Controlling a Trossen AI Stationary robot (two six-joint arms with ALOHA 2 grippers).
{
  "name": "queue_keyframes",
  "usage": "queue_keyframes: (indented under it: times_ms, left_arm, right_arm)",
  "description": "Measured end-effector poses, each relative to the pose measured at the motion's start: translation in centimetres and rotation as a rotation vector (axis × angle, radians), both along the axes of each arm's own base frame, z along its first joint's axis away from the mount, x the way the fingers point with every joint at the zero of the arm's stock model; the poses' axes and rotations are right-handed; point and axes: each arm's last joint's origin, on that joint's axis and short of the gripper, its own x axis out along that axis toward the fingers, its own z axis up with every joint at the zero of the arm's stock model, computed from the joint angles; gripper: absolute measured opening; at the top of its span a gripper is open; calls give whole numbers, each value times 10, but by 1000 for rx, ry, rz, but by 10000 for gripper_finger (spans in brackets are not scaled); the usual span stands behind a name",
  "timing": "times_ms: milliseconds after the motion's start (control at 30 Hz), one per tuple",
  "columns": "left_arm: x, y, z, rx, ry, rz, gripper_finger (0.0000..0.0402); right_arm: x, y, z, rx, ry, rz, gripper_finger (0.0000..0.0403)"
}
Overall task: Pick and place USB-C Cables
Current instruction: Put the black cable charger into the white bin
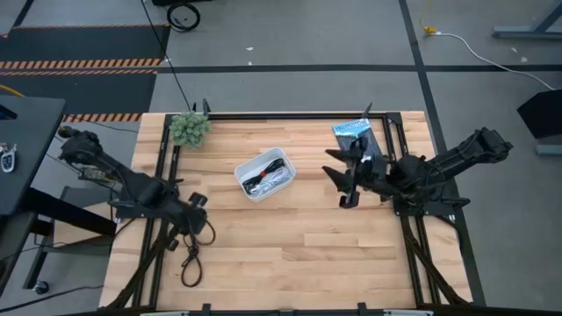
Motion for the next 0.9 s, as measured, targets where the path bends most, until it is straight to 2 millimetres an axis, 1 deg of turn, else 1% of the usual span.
queue_keyframes:
  times_ms: [133,267,367,500,700,767,900]
  left_arm:
    - [-2,-17,-12,47,88,-11,58]
    - [-3,-33,-24,99,139,-64,103]
    - [-4,-41,-34,149,192,-105,138]
    - [-7,-51,-45,230,235,-240,172]
    - [-9,-62,-57,346,215,-476,199]
    - [-9,-65,-60,384,193,-524,204]
    - [-8,-69,-64,431,152,-558,214]
  right_arm:
    - [2,3,-3,-25,22,21,210]
    - [2,4,0,-32,-34,61,210]
    - [3,8,-3,-46,0,85,210]
    - [5,12,-8,-32,41,114,210]
    - [7,15,-8,-14,1,121,210]
    - [10,16,-10,-14,-2,120,210]
    - [12,16,-11,-5,-19,108,210]
